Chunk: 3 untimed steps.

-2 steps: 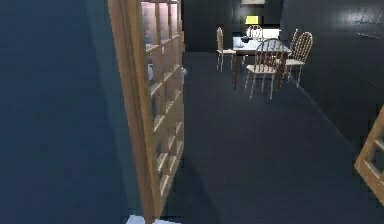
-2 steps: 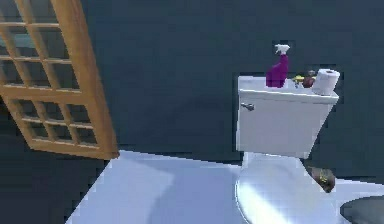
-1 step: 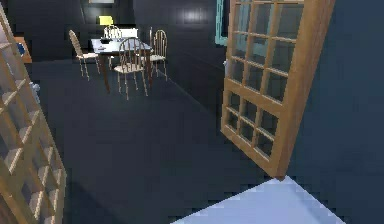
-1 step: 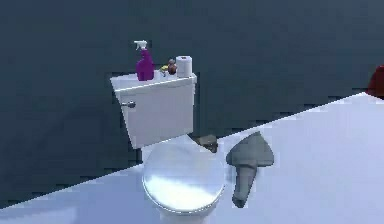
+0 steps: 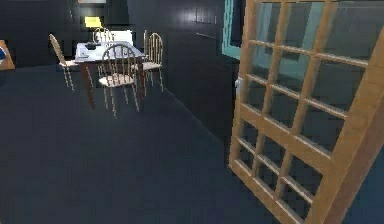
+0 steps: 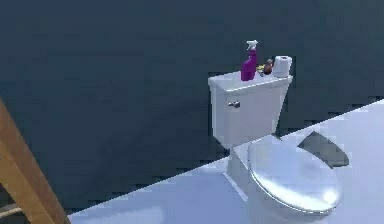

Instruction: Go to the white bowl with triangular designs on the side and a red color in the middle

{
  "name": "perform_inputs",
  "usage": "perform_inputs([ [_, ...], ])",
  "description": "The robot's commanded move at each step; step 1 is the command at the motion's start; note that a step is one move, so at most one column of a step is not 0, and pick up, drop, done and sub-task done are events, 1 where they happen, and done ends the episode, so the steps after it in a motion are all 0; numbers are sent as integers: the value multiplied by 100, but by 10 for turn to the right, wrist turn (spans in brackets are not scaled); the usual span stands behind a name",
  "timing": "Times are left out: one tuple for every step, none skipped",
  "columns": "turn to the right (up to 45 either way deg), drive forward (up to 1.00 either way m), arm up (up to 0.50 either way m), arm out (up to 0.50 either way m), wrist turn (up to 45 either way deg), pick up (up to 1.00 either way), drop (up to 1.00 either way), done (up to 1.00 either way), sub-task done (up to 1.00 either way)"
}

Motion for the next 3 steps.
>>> perform_inputs([
  [-240, 0, 0, 0, 0, 0, 0, 0, 0],
  [0, 100, 0, 0, 0, 0, 0, 0, 0],
  [0, 50, 0, 0, 0, 0, 0, 0, 0],
])
